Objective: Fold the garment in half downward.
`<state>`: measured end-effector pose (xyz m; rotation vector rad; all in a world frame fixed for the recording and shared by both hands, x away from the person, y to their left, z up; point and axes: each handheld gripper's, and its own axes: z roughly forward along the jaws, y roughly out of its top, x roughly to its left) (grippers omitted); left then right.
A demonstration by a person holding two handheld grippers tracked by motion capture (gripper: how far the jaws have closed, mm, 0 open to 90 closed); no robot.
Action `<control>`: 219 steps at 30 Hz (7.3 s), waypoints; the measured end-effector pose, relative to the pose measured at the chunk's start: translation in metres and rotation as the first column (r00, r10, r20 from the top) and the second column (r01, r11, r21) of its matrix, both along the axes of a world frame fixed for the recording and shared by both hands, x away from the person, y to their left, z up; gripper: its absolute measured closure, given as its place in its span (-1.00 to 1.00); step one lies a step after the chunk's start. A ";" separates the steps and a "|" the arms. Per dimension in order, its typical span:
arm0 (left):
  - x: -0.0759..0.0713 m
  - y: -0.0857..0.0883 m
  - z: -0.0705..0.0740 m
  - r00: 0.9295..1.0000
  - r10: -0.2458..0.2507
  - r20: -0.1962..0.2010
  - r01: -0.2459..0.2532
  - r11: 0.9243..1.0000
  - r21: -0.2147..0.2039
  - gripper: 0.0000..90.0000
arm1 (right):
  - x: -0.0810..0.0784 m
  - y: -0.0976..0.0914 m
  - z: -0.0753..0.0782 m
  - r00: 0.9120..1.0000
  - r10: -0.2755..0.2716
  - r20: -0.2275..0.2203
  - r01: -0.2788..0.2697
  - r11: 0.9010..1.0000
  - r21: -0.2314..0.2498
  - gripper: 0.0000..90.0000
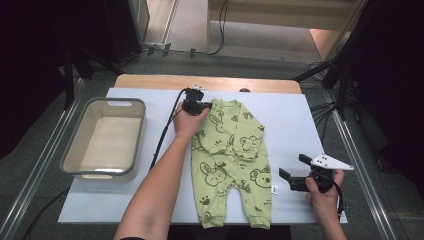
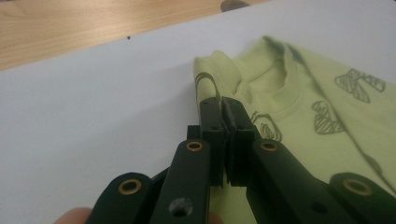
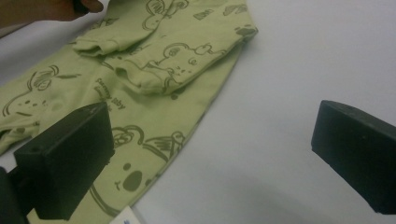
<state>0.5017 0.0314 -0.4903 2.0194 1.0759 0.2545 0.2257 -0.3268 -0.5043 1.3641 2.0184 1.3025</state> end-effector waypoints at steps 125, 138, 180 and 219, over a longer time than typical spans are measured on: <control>-0.040 0.013 0.083 0.973 -0.016 0.232 0.035 0.996 -0.079 0.95 | 0.212 0.054 0.076 0.979 0.150 0.137 -0.146 0.989 -0.038 0.90; -0.083 0.022 0.088 0.954 -0.080 0.289 0.114 0.988 -0.103 0.95 | 0.161 0.059 0.075 0.957 0.188 0.219 -0.183 0.982 -0.045 0.89; -0.198 0.046 0.022 0.952 -0.202 0.231 0.239 0.961 -0.143 0.95 | 0.040 0.065 0.015 0.969 0.229 0.098 -0.231 0.973 0.017 0.89; -0.253 0.055 -0.007 0.950 -0.285 0.131 0.297 0.951 -0.082 0.95 | -0.014 0.068 -0.016 0.975 0.220 -0.031 -0.220 0.975 -0.016 0.88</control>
